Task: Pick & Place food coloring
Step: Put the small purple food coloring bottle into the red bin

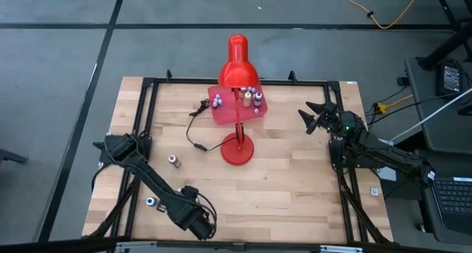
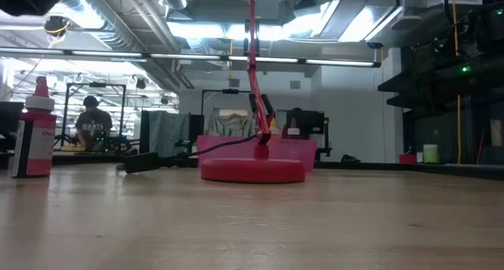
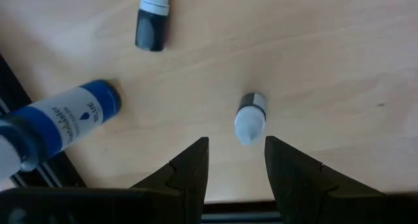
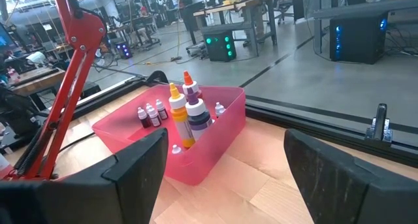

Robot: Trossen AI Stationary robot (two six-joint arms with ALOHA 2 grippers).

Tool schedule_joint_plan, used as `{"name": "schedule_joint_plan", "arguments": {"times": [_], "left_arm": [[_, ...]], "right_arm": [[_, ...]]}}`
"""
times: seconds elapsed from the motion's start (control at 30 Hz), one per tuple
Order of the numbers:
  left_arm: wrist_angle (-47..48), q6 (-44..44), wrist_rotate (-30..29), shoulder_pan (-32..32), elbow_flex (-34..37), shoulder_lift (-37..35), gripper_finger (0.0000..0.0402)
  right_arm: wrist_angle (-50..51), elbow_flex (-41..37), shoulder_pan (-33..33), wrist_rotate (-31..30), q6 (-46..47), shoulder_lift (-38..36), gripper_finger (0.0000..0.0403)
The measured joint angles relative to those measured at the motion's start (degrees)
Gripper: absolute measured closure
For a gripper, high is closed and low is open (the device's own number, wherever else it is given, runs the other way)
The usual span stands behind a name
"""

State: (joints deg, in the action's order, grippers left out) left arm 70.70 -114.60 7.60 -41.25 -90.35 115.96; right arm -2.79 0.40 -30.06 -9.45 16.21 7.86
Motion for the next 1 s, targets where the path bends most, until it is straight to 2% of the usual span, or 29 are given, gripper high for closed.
{"name": "schedule_joint_plan", "arguments": {"times": [0.67,1.0], "left_arm": [[-2.1,3.7,-0.8,0.2,0.0,3.7,0.0262],[-2.9,4.4,-1.1,0.6,0.0,3.7,0.0336]], "right_arm": [[0.0,0.0,0.0,0.0,0.0,0.0,0.0097],[0.0,0.0,0.0,0.0,0.0,0.0,0.0097]]}}
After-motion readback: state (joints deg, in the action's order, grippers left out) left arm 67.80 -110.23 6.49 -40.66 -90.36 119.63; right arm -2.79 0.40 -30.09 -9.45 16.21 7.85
